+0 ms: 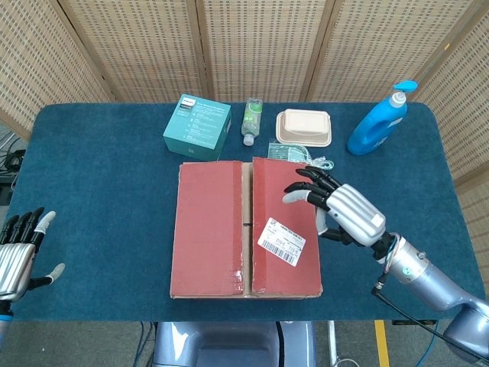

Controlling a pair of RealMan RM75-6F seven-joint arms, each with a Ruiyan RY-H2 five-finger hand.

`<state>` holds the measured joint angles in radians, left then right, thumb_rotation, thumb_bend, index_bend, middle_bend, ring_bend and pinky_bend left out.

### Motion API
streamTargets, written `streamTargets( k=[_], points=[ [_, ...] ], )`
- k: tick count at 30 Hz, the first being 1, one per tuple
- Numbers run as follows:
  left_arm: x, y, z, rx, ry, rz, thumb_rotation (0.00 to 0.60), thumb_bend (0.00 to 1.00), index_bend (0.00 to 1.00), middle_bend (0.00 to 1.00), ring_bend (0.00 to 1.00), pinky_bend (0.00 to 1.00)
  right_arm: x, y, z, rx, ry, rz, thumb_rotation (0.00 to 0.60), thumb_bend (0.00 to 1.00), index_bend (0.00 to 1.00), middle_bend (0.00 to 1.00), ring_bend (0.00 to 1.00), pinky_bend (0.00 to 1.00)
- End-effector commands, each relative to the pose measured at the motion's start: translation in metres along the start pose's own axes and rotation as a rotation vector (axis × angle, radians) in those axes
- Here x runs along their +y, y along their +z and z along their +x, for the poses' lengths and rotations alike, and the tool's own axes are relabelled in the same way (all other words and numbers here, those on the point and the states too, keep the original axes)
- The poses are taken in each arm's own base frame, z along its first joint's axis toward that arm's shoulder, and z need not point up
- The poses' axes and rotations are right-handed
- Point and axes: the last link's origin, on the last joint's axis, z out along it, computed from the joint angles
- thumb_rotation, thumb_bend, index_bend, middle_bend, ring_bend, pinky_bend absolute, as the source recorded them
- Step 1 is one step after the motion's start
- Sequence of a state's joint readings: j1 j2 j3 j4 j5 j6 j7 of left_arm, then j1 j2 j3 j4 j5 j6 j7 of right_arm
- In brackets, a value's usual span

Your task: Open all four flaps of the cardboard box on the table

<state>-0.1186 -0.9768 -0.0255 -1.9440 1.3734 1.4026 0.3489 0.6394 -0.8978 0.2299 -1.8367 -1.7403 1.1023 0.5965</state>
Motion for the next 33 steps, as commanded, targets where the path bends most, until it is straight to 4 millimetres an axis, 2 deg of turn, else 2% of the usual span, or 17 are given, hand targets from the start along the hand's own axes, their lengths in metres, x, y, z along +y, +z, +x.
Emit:
streamTargets(
  k=[1, 16, 33],
  points=[
    [0.0, 0.0, -0.001, -0.003, 0.0, 0.0, 0.519, 0.27, 0.0, 0.0, 0.0, 0.0, -0.005, 0.008, -0.006, -0.028, -0.021, 0.022, 0.6, 1.0, 0.27, 0.25, 0.0, 0.0],
    [-0.006, -0.003, -0.001, -0.02, 0.007, 0.025, 0.52, 0.27, 0.0, 0.0, 0.0, 0.0, -0.006, 0.033, -0.04, -0.148, -0.134, 0.052, 0.6, 1.0, 0.28, 0.25, 0.0, 0.0],
    [-0.008, 0.0, -0.006, -0.044, 0.001, 0.034, 0.519, 0.27, 0.0, 0.0, 0.0, 0.0, -0.007, 0.055, -0.056, -0.2, -0.197, 0.072, 0.6, 1.0, 0.28, 0.25, 0.0, 0.0]
  ],
)
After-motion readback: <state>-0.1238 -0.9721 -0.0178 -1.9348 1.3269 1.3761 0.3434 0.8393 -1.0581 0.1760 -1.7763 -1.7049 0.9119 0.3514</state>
